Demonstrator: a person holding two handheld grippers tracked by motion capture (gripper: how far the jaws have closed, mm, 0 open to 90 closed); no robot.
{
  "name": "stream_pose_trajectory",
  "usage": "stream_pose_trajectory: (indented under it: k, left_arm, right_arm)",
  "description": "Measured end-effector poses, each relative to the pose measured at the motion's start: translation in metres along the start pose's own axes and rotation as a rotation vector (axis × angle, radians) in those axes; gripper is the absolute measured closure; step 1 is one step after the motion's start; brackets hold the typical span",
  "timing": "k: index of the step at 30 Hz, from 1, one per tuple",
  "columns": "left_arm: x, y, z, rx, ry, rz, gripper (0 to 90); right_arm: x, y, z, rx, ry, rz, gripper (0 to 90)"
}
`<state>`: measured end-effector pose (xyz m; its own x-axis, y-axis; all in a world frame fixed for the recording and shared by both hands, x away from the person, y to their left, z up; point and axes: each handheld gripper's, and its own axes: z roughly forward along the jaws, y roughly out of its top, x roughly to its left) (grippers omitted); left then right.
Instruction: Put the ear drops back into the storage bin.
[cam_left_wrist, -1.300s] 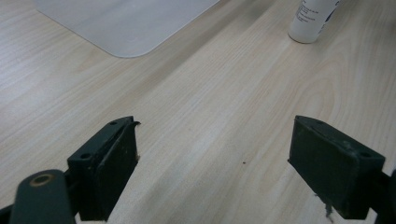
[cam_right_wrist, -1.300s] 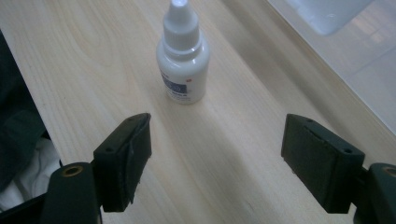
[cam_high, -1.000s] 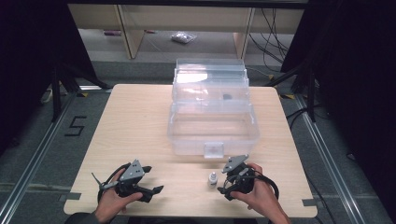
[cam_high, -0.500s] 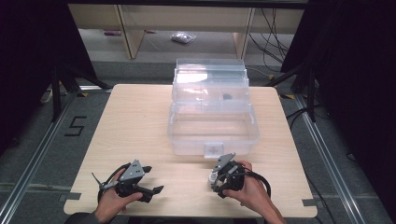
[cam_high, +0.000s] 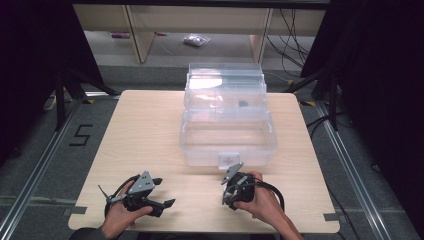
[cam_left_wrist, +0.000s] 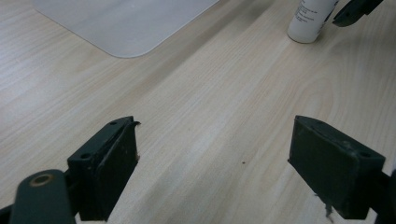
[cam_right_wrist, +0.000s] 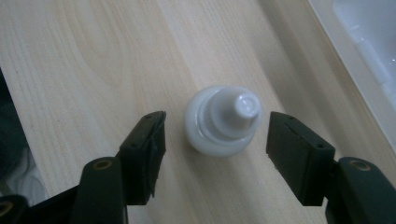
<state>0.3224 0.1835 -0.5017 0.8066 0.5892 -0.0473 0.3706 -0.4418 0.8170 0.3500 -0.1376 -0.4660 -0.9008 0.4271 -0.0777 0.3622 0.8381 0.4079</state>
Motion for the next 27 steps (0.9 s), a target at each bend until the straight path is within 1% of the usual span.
stream_pose_trajectory:
  k: [1, 2, 3, 5, 7, 8, 9, 11, 13, 15, 16, 19, 20, 22, 24, 27]
  left_arm:
    - [0.0003, 0.0001, -0.0002, 0.002, 0.001, 0.004, 14.8]
    - [-0.0004, 0.0, 0.0001, -0.004, -0.002, -0.006, 14.8]
    - [-0.0003, 0.0, 0.0001, -0.003, -0.002, -0.004, 14.8]
    - [-0.0004, 0.0, 0.0001, -0.003, -0.002, -0.005, 14.8]
    - [-0.0004, 0.0001, 0.0001, -0.003, -0.003, -0.004, 14.8]
    - [-0.0004, 0.0001, 0.0001, -0.003, -0.003, -0.004, 14.8]
    - [-0.0004, 0.0, 0.0001, -0.003, -0.003, -0.005, 14.8]
    - [0.0, 0.0001, -0.0001, -0.001, -0.001, -0.001, 14.8]
    - [-0.0004, 0.0001, 0.0001, -0.003, -0.003, -0.003, 14.8]
    - [-0.0004, 0.0001, 0.0002, -0.003, -0.003, -0.003, 14.8]
    - [-0.0004, 0.0001, 0.0001, -0.003, -0.003, -0.004, 14.8]
    - [-0.0004, 0.0001, 0.0001, -0.003, -0.003, -0.004, 14.8]
    - [-0.0004, 0.0001, 0.0001, -0.002, -0.003, -0.004, 14.8]
    - [-0.0005, 0.0001, 0.0001, -0.003, -0.003, -0.004, 14.8]
    - [-0.0005, 0.0001, 0.0001, -0.003, -0.004, -0.004, 14.8]
    - [-0.0005, 0.0001, 0.0001, -0.004, -0.004, -0.004, 14.8]
  right_arm:
    - [0.0009, 0.0004, 0.0006, 0.008, -0.001, 0.015, 40.0]
    - [0.0005, 0.0007, 0.0015, 0.007, 0.003, 0.007, 40.5]
    - [0.0003, 0.0015, 0.0026, 0.011, 0.002, 0.0, 40.5]
    - [0.0007, 0.0021, 0.0036, 0.022, -0.002, 0.01, 41.4]
    - [-0.0011, 0.0028, 0.0051, 0.023, 0.007, -0.009, 43.2]
    - [-0.0012, 0.003, 0.0057, 0.023, 0.006, -0.008, 44.0]
    - [-0.0007, 0.0031, 0.0053, 0.028, 0.006, 0.004, 44.8]
    - [-0.0017, 0.0041, 0.0068, 0.027, 0.009, -0.015, 45.8]
    - [-0.001, 0.0045, 0.008, 0.035, 0.012, 0.001, 47.5]
    - [-0.002, 0.0054, 0.0094, 0.035, 0.016, -0.02, 50.4]
    - [-0.0014, 0.0055, 0.0094, 0.036, 0.022, -0.005, 51.2]
    - [-0.002, 0.0068, 0.0102, 0.044, 0.025, -0.021, 54.2]
    - [-0.0019, 0.0072, 0.0101, 0.047, 0.026, -0.017, 56.3]
    - [-0.0032, 0.0082, 0.0096, 0.05, 0.035, -0.027, 59.2]
    - [-0.0026, 0.009, 0.0086, 0.052, 0.036, -0.015, 59.9]
    - [-0.0033, 0.01, 0.0081, 0.052, 0.03, -0.022, 59.9]
